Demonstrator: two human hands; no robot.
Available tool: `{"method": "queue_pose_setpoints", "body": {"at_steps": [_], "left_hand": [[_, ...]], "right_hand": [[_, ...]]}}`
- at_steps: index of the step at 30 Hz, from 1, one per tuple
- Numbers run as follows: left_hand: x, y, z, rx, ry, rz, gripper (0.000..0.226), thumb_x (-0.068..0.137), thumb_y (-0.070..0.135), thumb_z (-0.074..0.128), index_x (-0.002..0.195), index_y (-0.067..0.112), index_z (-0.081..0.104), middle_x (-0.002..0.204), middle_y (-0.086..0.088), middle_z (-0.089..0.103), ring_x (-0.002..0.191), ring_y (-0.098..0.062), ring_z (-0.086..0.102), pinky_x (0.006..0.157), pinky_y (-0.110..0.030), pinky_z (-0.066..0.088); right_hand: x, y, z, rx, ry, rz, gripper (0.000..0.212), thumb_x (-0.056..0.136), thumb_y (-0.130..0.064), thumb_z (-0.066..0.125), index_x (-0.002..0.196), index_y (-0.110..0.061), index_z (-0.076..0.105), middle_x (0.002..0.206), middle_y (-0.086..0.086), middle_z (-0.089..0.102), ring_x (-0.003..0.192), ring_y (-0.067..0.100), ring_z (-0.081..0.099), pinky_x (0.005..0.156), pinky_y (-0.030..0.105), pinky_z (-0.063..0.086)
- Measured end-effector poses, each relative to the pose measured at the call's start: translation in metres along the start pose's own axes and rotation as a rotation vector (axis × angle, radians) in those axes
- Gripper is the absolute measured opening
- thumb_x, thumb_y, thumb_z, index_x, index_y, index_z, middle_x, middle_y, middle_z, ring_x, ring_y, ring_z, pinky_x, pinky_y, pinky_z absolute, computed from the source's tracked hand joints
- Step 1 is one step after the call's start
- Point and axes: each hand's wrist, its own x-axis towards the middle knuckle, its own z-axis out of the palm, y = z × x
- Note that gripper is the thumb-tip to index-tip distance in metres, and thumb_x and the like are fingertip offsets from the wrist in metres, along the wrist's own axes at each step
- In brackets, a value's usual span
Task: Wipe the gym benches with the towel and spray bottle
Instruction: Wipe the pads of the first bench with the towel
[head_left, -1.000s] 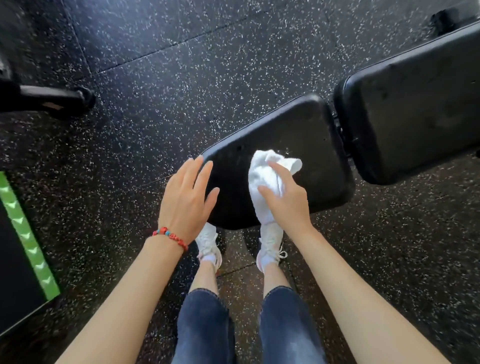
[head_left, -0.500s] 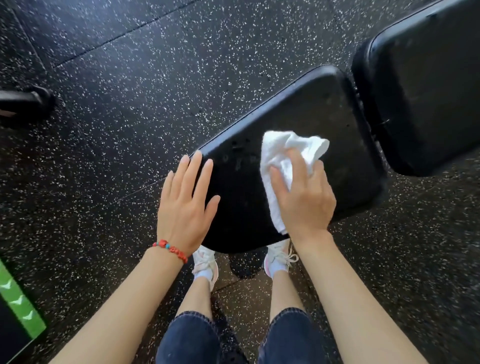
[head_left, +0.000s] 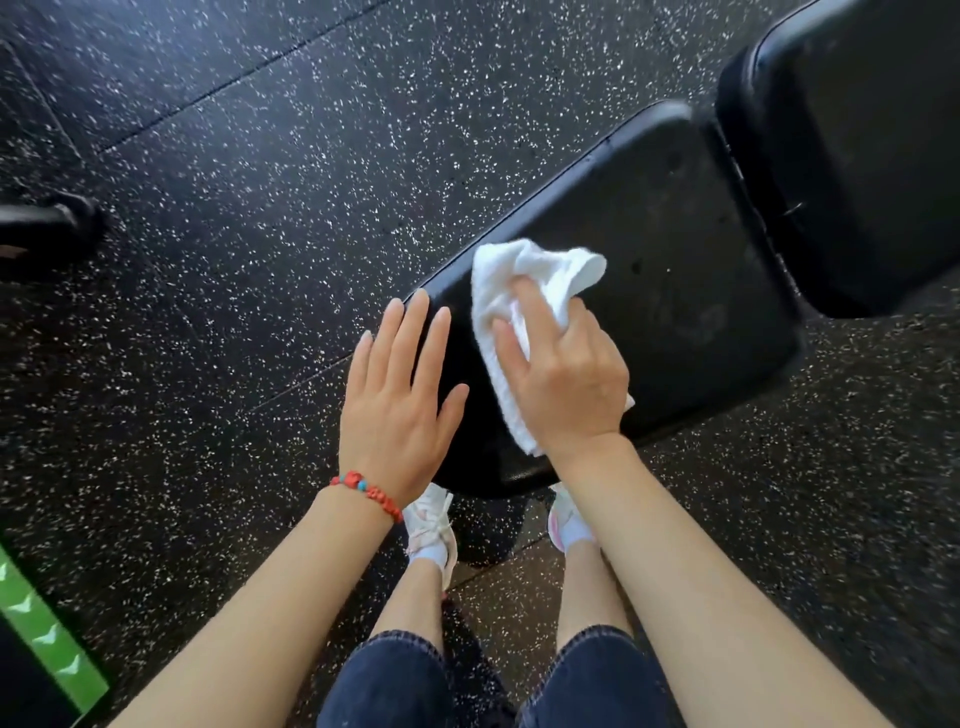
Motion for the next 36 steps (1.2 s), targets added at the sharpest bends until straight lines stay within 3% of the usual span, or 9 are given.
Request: {"method": "queue_pose_setpoints", "body": {"at_steps": [6, 11, 14, 17, 20, 27, 30, 33, 36], "left_hand": [[0.000, 0.000, 0.003, 0.010, 0.029, -0.010, 0.055, 0.092, 0.031, 0.038, 0.139, 0.002, 0.036, 0.147, -0.020, 0.032, 0.136, -0.034, 0.025, 0.109, -0.051, 0.026], [0.001, 0.003, -0.002, 0.042, -0.010, -0.015, 0.056, 0.093, 0.032, 0.036, 0.139, 0.001, 0.036, 0.147, -0.021, 0.032, 0.136, -0.036, 0.027, 0.108, -0.052, 0.026], [0.003, 0.008, -0.004, 0.050, -0.012, -0.039, 0.056, 0.092, 0.031, 0.036, 0.137, -0.002, 0.038, 0.146, -0.023, 0.033, 0.135, -0.039, 0.029, 0.108, -0.053, 0.026], [0.006, 0.016, -0.003, 0.063, 0.022, -0.057, 0.055, 0.091, 0.030, 0.038, 0.136, -0.004, 0.039, 0.144, -0.025, 0.034, 0.134, -0.040, 0.031, 0.109, -0.053, 0.024], [0.016, 0.027, 0.001, 0.087, 0.048, -0.041, 0.055, 0.092, 0.031, 0.038, 0.136, -0.001, 0.039, 0.145, -0.023, 0.035, 0.135, -0.037, 0.031, 0.110, -0.051, 0.022], [0.031, 0.049, 0.009, 0.168, 0.020, -0.019, 0.056, 0.091, 0.033, 0.038, 0.138, 0.002, 0.040, 0.146, -0.020, 0.034, 0.135, -0.035, 0.031, 0.110, -0.050, 0.020], [0.031, 0.047, 0.013, 0.189, 0.038, -0.018, 0.057, 0.090, 0.033, 0.038, 0.138, 0.002, 0.040, 0.146, -0.020, 0.034, 0.136, -0.035, 0.030, 0.110, -0.049, 0.018], [0.031, 0.046, 0.017, 0.204, 0.064, -0.009, 0.056, 0.090, 0.033, 0.039, 0.137, 0.003, 0.040, 0.146, -0.019, 0.036, 0.135, -0.034, 0.029, 0.110, -0.047, 0.017], [0.031, 0.046, 0.017, 0.199, 0.076, -0.009, 0.056, 0.089, 0.032, 0.040, 0.137, 0.002, 0.040, 0.145, -0.020, 0.037, 0.134, -0.034, 0.029, 0.110, -0.048, 0.017]], "right_hand": [[0.034, -0.004, 0.015, 0.013, 0.055, 0.100, 0.029, 0.087, -0.033, 0.058, 0.104, -0.015, 0.072, 0.062, 0.008, 0.059, 0.049, 0.020, 0.054, 0.043, 0.029, 0.045], [-0.026, 0.000, -0.013, 0.054, -0.016, -0.104, 0.031, 0.086, -0.036, 0.061, 0.106, -0.014, 0.070, 0.057, 0.006, 0.054, 0.045, 0.020, 0.047, 0.040, 0.029, 0.041], [-0.017, 0.021, -0.013, 0.046, -0.034, -0.229, 0.029, 0.085, -0.037, 0.059, 0.099, -0.016, 0.073, 0.055, 0.005, 0.052, 0.046, 0.020, 0.048, 0.040, 0.030, 0.040], [0.026, 0.051, 0.006, -0.097, 0.086, -0.057, 0.020, 0.082, -0.030, 0.063, 0.080, -0.014, 0.074, 0.053, 0.007, 0.054, 0.043, 0.022, 0.051, 0.038, 0.027, 0.038], [0.055, 0.066, 0.015, -0.072, 0.134, 0.193, 0.020, 0.078, -0.032, 0.070, 0.091, -0.016, 0.075, 0.058, 0.009, 0.058, 0.046, 0.021, 0.054, 0.039, 0.024, 0.041], [-0.039, 0.079, -0.021, 0.029, 0.016, 0.114, 0.027, 0.087, -0.031, 0.063, 0.103, -0.011, 0.071, 0.062, 0.011, 0.057, 0.049, 0.023, 0.054, 0.045, 0.031, 0.050], [-0.014, 0.093, -0.013, -0.007, 0.032, 0.040, 0.025, 0.086, -0.031, 0.062, 0.098, -0.013, 0.073, 0.056, 0.009, 0.055, 0.045, 0.023, 0.052, 0.040, 0.028, 0.045], [0.046, 0.102, 0.010, -0.031, 0.137, 0.158, 0.022, 0.081, -0.031, 0.064, 0.092, -0.015, 0.075, 0.057, 0.011, 0.058, 0.046, 0.025, 0.055, 0.038, 0.027, 0.041], [0.077, 0.104, 0.024, 0.022, 0.132, 0.246, 0.022, 0.075, -0.032, 0.072, 0.093, -0.019, 0.075, 0.059, 0.011, 0.060, 0.048, 0.026, 0.057, 0.039, 0.026, 0.042]]}}
